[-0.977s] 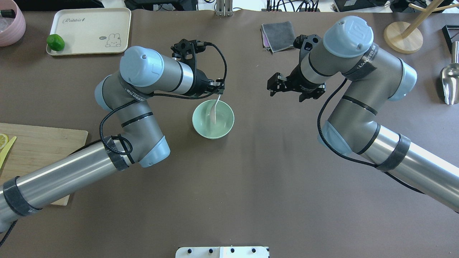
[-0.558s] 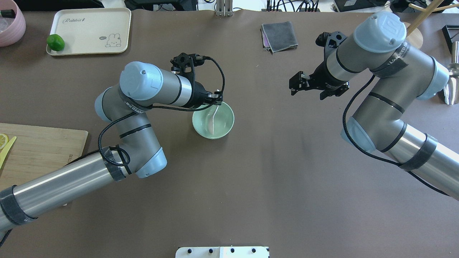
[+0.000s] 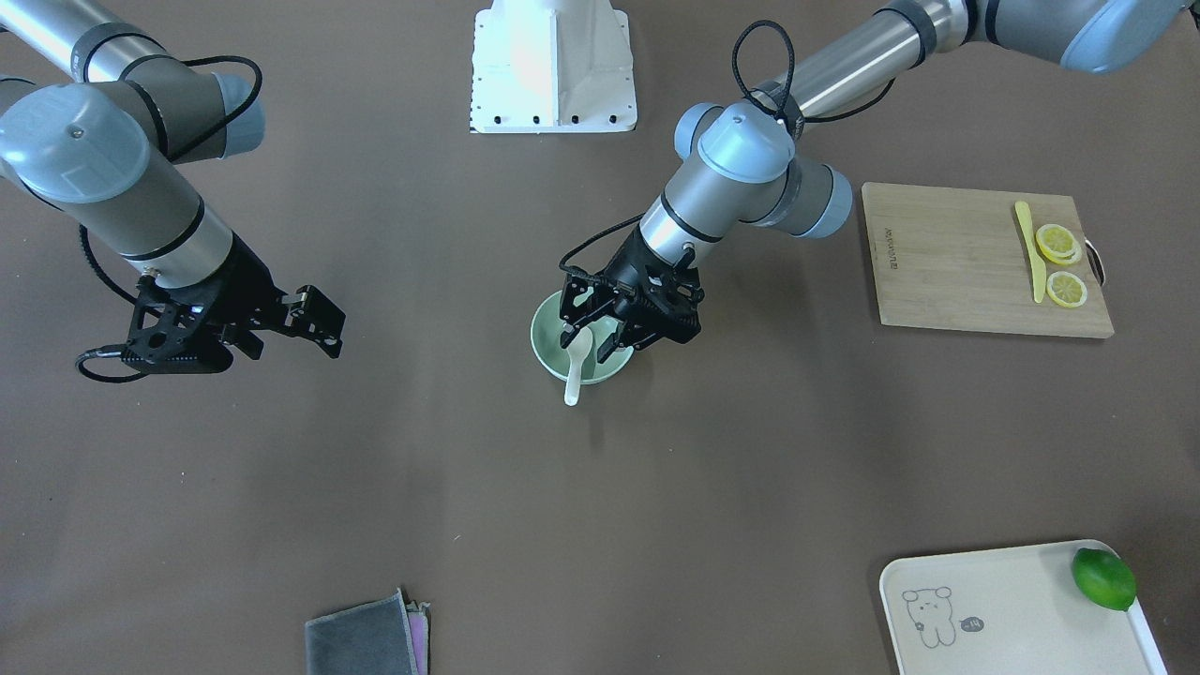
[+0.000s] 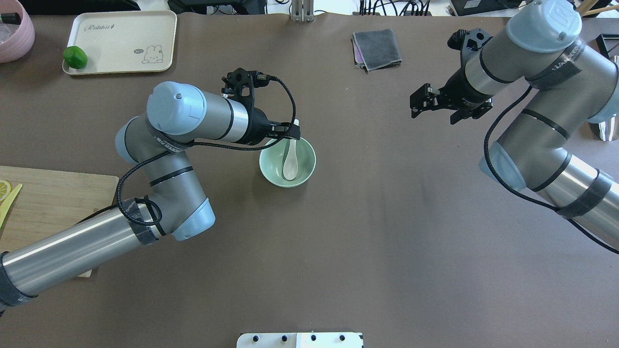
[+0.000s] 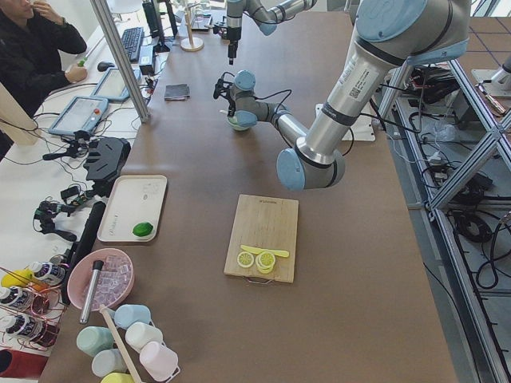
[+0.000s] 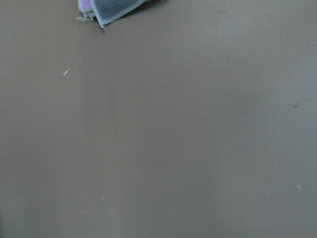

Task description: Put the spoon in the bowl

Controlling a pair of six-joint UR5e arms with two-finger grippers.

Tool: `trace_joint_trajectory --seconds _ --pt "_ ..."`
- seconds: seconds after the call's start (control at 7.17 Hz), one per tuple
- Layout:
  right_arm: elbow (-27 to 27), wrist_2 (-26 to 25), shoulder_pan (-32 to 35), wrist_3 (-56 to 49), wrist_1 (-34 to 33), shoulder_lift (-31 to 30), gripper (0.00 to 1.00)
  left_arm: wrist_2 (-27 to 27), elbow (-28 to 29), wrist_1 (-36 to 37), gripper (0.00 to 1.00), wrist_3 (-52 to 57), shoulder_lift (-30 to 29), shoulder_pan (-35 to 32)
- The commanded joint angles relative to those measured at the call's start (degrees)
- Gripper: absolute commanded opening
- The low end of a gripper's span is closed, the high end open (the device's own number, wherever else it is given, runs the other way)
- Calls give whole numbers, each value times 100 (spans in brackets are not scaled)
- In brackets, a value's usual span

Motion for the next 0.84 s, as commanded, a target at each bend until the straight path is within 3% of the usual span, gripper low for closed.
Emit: trace_joint_trajectory --seconds 0.0,0.14,0.28,0.42,0.7 --pt "-7 676 714 -992 -19 -459 100 -58 -405 58 98 561 281 -447" --pt "-7 881 1040 -1536 -10 -774 100 -589 -511 355 98 589 290 -868" --pt "-33 996 1365 -2220 -28 -1082 100 -1334 -695 427 98 1164 699 -1446" --pt "-51 1241 1725 -2827 -37 -1390 100 -1733 -1062 445 98 1788 1243 -1852" --pt "-69 1402 2175 -3210 -11 -1892 100 -2542 -1110 428 98 2458 1808 -2757"
